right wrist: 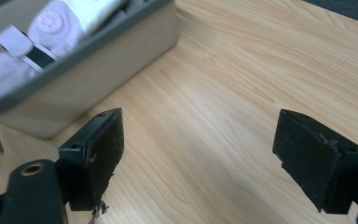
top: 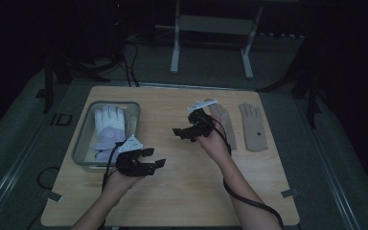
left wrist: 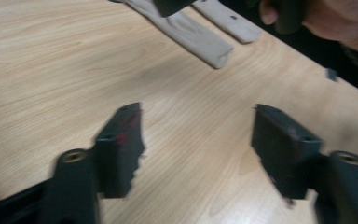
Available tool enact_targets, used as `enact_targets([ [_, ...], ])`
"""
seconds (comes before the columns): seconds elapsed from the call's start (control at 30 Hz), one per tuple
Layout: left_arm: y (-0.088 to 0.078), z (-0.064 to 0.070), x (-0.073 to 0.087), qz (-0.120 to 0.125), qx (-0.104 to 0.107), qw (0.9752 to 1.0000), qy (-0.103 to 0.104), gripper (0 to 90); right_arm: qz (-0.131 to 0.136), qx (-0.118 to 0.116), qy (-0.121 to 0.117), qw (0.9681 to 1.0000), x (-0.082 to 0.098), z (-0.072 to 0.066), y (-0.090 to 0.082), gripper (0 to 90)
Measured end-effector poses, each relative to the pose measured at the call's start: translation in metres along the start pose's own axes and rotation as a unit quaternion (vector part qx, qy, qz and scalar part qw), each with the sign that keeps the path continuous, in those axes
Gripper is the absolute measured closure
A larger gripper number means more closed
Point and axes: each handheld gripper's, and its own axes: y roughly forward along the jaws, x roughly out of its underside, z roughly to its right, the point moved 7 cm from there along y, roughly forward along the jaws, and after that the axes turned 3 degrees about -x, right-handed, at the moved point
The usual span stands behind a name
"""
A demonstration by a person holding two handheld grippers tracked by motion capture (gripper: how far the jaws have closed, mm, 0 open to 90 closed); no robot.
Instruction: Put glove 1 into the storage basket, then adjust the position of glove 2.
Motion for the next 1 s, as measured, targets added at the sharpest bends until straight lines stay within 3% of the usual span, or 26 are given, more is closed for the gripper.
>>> enact_targets([
  [0.13,0.01,0.009,0.009,0.001,0.018,0.9998,0.0,23.1,-0.002,0.005,0.001,1.0,0.011,0.011,-0.004,13.9],
  [0.23,0.017,0.013,0.016,0.005,0.019,0.9997,0.013,15.5,0.001,0.008,0.004,1.0,0.018,0.019,-0.009,13.7],
  [0.37,0.022,0.017,0.025,0.007,0.014,0.9998,0.015,14.7,0.006,0.014,0.037,0.9992,0.027,0.031,-0.013,12.9],
  [0.43,0.025,0.019,0.029,0.008,0.005,0.9995,0.03,14.6,0.004,0.019,0.035,0.9992,0.031,0.036,-0.015,10.9],
  [0.47,0.027,0.019,0.031,0.008,0.001,0.9994,0.033,13.4,0.005,0.033,0.034,0.9989,0.033,0.04,-0.015,11.0],
  [0.53,0.032,0.019,0.037,0.005,-0.001,0.9992,0.039,7.3,-0.001,0.039,0.04,0.9984,0.039,0.046,-0.017,10.9],
  [0.63,0.037,0.017,0.044,0.005,-0.006,0.9993,0.036,2.9,0.0,0.052,0.043,0.9977,0.046,0.058,-0.02,11.0],
  [0.83,0.039,0.012,0.055,0.008,-0.021,0.9988,0.044,2.9,-0.001,0.079,0.051,0.9956,0.063,0.084,-0.031,11.0],
  [0.97,0.035,0.007,0.053,0.027,-0.049,0.9974,0.046,2.9,-0.002,0.09,0.064,0.9939,0.073,0.098,-0.037,11.2],
  [1.0,0.034,0.006,0.052,0.032,-0.046,0.9975,0.042,2.9,-0.002,0.09,0.062,0.994,0.075,0.101,-0.038,12.4],
])
